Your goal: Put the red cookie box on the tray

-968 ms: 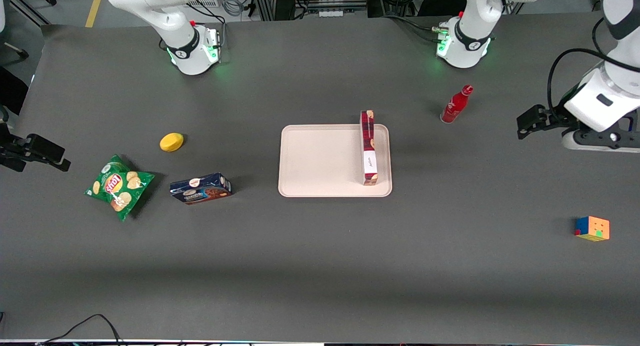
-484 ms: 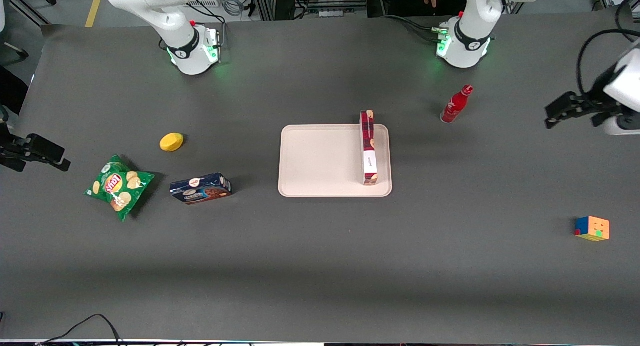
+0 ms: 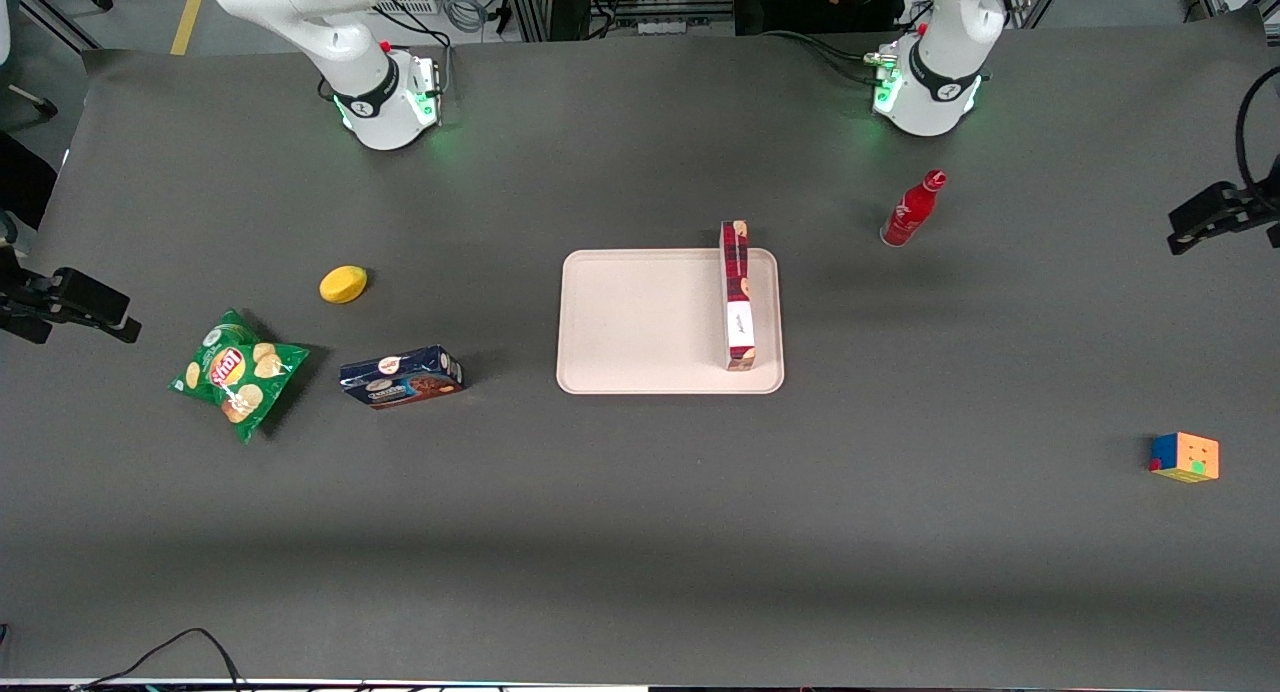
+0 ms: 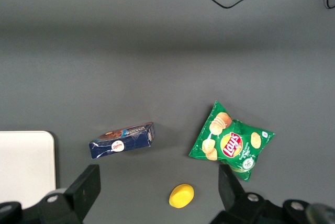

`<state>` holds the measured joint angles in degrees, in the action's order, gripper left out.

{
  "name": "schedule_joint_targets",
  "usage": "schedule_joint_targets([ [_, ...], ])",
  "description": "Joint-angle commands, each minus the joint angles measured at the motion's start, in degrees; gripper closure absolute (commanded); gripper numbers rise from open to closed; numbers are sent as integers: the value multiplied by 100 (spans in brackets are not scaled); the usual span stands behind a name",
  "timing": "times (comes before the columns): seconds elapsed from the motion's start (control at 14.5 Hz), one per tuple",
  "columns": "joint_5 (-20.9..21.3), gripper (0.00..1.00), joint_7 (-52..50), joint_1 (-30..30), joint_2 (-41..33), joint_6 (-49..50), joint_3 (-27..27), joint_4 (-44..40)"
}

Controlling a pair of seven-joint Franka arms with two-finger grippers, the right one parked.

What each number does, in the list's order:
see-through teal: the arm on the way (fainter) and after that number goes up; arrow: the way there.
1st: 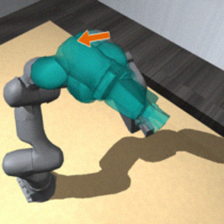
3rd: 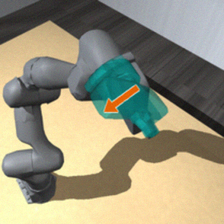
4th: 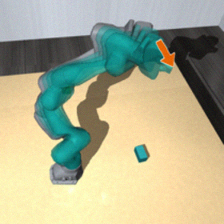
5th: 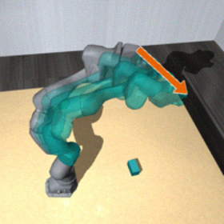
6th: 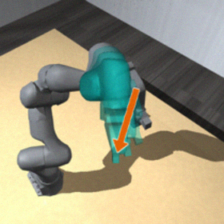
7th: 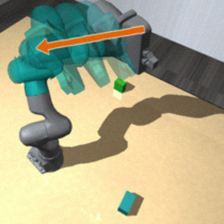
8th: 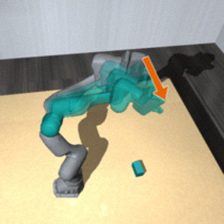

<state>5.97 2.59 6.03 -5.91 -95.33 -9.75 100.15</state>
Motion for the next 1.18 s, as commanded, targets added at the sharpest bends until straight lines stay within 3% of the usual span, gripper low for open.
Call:
schedule_joint_targets([
  [0.0,-51,0,57,-252,2,-38,324,22],
  [0.76,-105,0,251,-278,222,67,474,-215],
  [0.97,-569,0,233,-287,239,67,439,-215],
  [1.11,-562,0,242,-287,240,67,438,-215],
])
